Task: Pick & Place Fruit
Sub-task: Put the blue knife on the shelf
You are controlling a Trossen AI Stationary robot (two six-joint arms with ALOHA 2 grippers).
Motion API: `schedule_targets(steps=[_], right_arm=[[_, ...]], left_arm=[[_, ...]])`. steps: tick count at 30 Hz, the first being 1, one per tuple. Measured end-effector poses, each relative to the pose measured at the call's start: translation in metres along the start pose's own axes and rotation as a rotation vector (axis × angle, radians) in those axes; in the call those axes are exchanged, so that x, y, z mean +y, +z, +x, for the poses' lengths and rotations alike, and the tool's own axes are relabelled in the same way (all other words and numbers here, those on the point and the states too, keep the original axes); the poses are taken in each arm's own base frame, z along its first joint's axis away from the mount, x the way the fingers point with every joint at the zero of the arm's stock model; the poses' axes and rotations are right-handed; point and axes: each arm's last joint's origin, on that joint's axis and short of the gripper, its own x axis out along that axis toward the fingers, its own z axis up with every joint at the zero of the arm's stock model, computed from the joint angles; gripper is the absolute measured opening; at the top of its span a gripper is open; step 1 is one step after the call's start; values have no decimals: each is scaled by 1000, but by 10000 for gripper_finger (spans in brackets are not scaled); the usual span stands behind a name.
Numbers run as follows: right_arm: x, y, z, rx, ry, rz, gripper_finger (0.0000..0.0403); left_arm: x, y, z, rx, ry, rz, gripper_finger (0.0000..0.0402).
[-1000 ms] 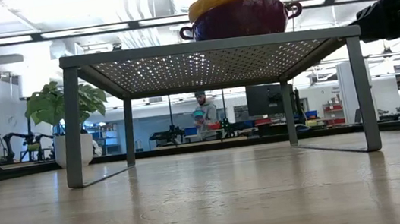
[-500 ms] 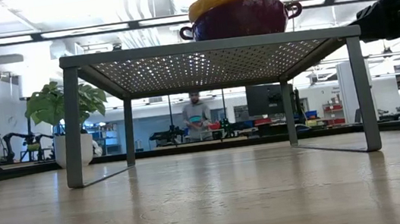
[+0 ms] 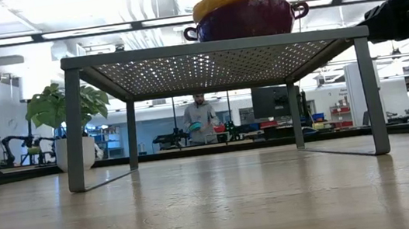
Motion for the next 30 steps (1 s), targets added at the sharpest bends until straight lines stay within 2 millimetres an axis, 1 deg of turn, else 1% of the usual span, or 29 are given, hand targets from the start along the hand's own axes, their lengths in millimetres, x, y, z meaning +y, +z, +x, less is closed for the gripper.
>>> schedule_targets(steps=[3,6,9,14,18,23,30], right_arm=[[0,0,0,0,0,0,8],[0,0,0,0,0,0,8],[0,0,0,0,0,0,8],[0,0,0,0,0,0,8],[0,0,0,0,0,0,8],[0,0,0,0,0,0,8],[0,0,0,0,0,0,8]], left_arm=[[15,11,-12,-36,87,118,40],[36,20,-19,-39,100,214,39],[62,26,-21,-35,101,250,39],[101,29,-18,-15,85,327,39],[125,26,-15,6,43,398,39],[148,19,-10,42,-9,462,39],[181,4,-3,40,-115,485,39]])
